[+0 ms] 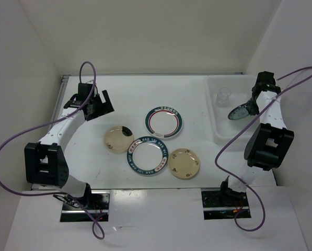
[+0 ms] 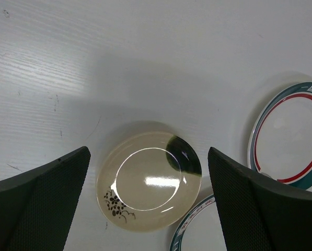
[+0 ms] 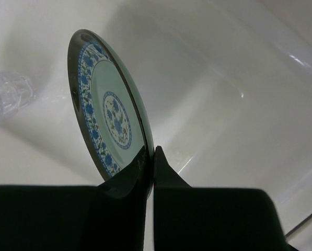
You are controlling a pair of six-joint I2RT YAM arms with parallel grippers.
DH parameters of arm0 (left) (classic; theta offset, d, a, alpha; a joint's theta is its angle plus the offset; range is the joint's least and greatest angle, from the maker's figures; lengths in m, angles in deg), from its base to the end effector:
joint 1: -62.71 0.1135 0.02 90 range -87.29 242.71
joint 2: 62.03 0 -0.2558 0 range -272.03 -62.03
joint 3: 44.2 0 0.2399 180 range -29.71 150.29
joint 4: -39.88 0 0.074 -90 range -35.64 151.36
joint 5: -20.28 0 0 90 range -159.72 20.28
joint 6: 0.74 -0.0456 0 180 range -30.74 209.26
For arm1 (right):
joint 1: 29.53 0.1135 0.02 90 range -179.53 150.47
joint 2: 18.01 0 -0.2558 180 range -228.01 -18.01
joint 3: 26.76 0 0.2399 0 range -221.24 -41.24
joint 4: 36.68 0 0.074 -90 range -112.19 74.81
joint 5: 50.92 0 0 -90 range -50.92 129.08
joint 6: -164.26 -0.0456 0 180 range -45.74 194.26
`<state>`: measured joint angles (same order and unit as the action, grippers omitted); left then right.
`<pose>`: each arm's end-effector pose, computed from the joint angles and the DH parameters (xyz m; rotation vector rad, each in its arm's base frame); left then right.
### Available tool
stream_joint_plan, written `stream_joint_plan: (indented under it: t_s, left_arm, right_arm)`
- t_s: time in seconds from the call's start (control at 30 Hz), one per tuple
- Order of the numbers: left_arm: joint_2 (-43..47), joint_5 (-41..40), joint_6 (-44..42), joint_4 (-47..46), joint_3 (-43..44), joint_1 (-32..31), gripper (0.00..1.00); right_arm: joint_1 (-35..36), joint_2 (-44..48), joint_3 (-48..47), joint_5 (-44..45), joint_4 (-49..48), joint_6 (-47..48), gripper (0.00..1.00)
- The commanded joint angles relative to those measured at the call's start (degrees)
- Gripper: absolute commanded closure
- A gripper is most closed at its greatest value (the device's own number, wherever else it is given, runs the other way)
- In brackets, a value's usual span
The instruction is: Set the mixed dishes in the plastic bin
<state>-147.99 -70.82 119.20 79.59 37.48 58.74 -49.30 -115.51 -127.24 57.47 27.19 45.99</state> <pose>0.3265 -0.0218 0.2677 -0.5384 2.2920 -0.2699 0.3245 -0.1319 0.2771 1.1535 2.3210 -0.3682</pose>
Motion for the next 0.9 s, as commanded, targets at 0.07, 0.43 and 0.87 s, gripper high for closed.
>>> stream_joint_plan:
  t_s: [0.07,0.43,0.87]
  left_arm:
    - [2.5,1.5,-1.5,-1.8,-0.7,-0.1,0.0]
    - [2.5,1.5,-0.9,-2.8,-2.2,-0.1,0.0]
    - [3.1,2.0,-0.4,-3.3,-3.3,-0.1,0.0]
  right_arm:
    - [0.0,-1.4,0.1,-3.3,-5.2,-0.6,1.0]
    - [0.0,-3.6,5.1,-3.8,-6.2,0.0,0.94]
    - [0.5,-3.7,8.3,-1.8,-7.3,0.0,0.68]
